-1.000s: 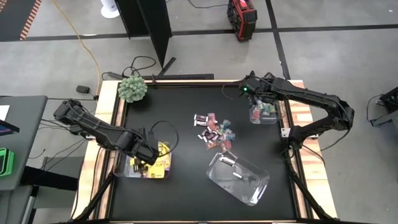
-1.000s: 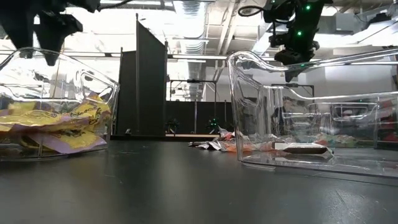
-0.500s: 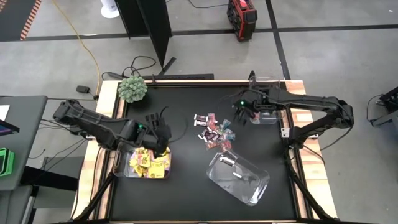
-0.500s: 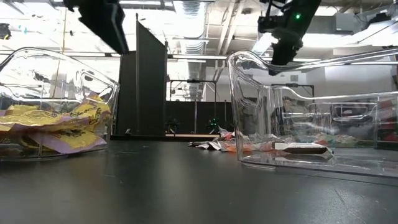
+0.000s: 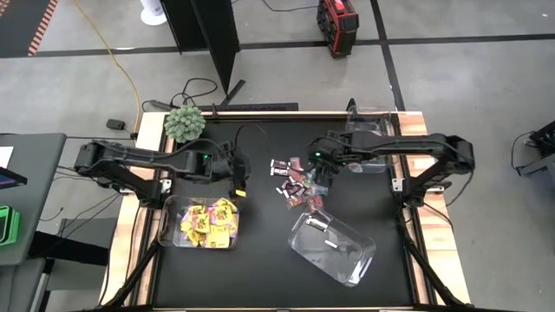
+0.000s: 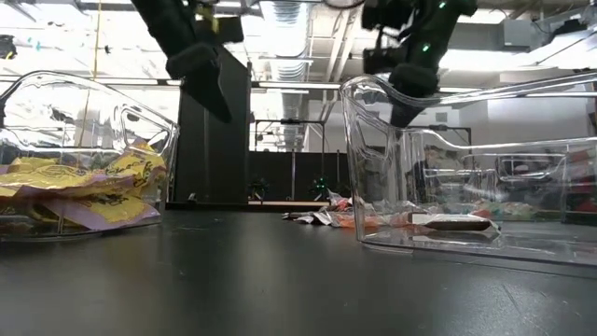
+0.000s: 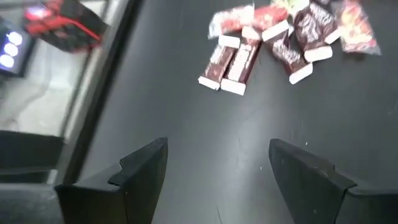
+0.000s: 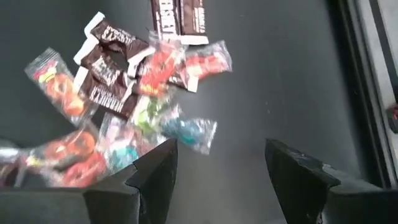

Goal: Sort candy
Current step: Put the red candy in the top right transparent container

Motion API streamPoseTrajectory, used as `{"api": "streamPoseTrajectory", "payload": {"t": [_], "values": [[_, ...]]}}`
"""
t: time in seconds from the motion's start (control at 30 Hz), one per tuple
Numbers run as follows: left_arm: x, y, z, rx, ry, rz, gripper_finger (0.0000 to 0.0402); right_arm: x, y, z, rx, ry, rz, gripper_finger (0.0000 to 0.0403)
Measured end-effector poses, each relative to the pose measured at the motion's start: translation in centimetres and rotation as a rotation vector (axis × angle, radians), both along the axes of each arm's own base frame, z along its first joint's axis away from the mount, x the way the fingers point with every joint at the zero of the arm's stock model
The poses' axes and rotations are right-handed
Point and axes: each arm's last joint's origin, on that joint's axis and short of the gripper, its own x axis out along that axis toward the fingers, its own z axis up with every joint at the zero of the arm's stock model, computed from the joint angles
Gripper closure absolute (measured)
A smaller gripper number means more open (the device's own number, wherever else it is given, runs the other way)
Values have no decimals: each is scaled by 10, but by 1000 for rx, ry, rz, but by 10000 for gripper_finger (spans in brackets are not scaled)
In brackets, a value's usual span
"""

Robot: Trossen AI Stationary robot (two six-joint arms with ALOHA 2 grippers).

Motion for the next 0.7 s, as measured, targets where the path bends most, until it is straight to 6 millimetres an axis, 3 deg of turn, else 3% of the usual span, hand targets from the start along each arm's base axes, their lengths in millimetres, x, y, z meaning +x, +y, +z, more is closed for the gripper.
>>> {"api": "streamPoseTrajectory", "payload": {"t": [0.2,0.43,0.7], "values": [[0,18,-3,-28,-35,81,128,21,-13,-23,58,-18,63,145],[2,19,-1,-13,-60,67,128,34,-31,-49,166,-15,38,145],[0,19,-3,8,-16,62,128,51,-36,-69,230,43,46,145]]}}
